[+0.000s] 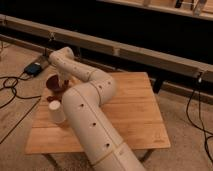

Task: Pick up the ceramic bowl

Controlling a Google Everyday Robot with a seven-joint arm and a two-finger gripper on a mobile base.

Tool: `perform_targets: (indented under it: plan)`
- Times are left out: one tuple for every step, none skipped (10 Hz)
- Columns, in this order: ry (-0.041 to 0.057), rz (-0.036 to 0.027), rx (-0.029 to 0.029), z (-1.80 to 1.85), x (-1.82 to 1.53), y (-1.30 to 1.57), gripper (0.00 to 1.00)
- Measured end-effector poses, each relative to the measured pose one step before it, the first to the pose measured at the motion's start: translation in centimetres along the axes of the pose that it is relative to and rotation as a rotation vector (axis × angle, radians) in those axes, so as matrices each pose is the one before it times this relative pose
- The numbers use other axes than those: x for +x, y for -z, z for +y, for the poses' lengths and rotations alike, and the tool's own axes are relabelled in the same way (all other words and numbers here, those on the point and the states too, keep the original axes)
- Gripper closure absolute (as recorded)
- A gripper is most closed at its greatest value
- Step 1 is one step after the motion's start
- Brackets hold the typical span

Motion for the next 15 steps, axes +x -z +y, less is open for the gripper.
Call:
perform_targets:
  plan:
    - [0.00152, 0.00821, 0.00646, 0.120, 0.050, -0.491, 0.41]
    - [0.00166, 0.00997, -0.00090, 0.242, 0.024, -0.383, 0.53]
    - [0.00144, 0.00577, -0.01013, 0.223, -0.023, -0.047, 0.62]
    - [0.00353, -0.00249, -0.02760, 0.435, -0.248, 0.465, 0.73]
    - [0.00262, -0.00295, -0.01878, 0.183, -0.178, 0.320, 0.80]
    - [0.00397, -0.00464, -0.02762, 0.031, -0.268, 0.772, 0.93]
    - [0.00191, -0.00037, -0.01846, -0.193, -0.068, 0.510, 0.99]
    - [0.00235, 0.00241, -0.01667, -0.305, 0.024, 0.581, 1.00]
    - [0.00485, 0.00855, -0.02245, -0.335, 0.240, 0.446, 1.00]
    - [0.00778, 0.01273, -0.03179, -0.371, 0.381, 0.673, 1.00]
    - [0.00451, 0.00837, -0.01987, -0.272, 0.286, 0.371, 1.00]
    - [0.01067, 0.00726, -0.02923, -0.282, 0.326, 0.822, 1.00]
    - [0.00893, 0.00357, -0.02466, -0.164, 0.263, 0.793, 1.00]
    - [0.00747, 0.00149, -0.03152, -0.113, 0.267, 1.024, 1.00]
    - [0.00141, 0.00224, -0.03159, -0.098, 0.298, 0.953, 1.00]
